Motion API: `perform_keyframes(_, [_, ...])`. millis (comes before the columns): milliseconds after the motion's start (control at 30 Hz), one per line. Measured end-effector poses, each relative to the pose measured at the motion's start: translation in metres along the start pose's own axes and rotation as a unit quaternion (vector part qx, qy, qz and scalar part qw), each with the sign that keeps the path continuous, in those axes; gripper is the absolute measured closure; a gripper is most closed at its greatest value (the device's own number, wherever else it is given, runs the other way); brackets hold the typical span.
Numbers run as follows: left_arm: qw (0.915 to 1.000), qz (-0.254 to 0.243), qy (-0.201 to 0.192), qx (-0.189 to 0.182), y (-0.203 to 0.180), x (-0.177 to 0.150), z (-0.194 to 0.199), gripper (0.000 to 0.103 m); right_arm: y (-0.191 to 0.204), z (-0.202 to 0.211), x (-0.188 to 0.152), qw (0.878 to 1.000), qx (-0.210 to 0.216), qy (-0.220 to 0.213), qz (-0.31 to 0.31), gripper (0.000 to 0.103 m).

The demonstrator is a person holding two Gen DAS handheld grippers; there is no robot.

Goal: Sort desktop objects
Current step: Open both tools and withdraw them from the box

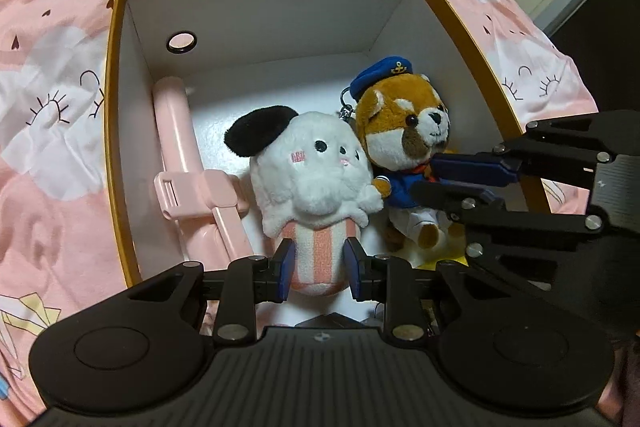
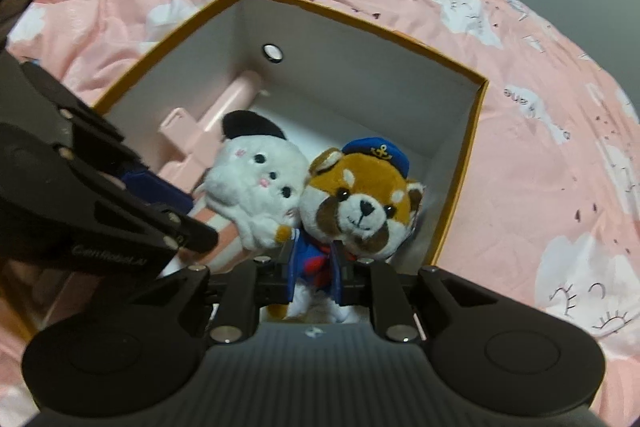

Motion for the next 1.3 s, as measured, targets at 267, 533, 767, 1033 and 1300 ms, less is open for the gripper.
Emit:
perform_keyframes(267, [0.9988, 0.003, -0.044, 0.021, -0.001, -0.01, 0.022, 0.072, -0.002, 0.026, -0.01, 0.998, -0.023, -0.055, -0.015, 0.077])
perform_keyframes(533, [0.987, -0.013, -0.155, 0.042, -0.021, -0.017, 0.072, 0.062, -0.008, 0.08, -0.026, 0.983, -0.038, -0.138, -0.116, 0.058])
perform_keyframes(767, [0.9697, -0.027, -0.233, 0.067, -0.031, -0.035, 0.111, 0.041, 0.002, 0.117, -0.04, 0.962, -0.062, -0.201, -0.173, 0.039])
perform_keyframes(1033, [0.949, -0.006, -0.28, 0.145, -0.027, -0.065, 0.137, 0.021, 0.024, 0.128, -0.057, 0.943, -0.104, -0.223, -0.223, 0.02])
perform_keyframes(1300, [0.9489, -0.002, -0.275, 0.155, -0.022, -0.083, 0.136, 0.021, 0.04, 0.123, -0.072, 0.944, -0.093, -0.2, -0.245, 0.015])
Point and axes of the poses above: each gripper's, at about its wrist camera, not at the fingertips, and z roughly against the way its jaws point, y to its left, x to its top, the point moved 3 cm from there along -z, roughly the way its jaws point, and after that the axes turned 4 degrees about -x, right-handed, at the moved point
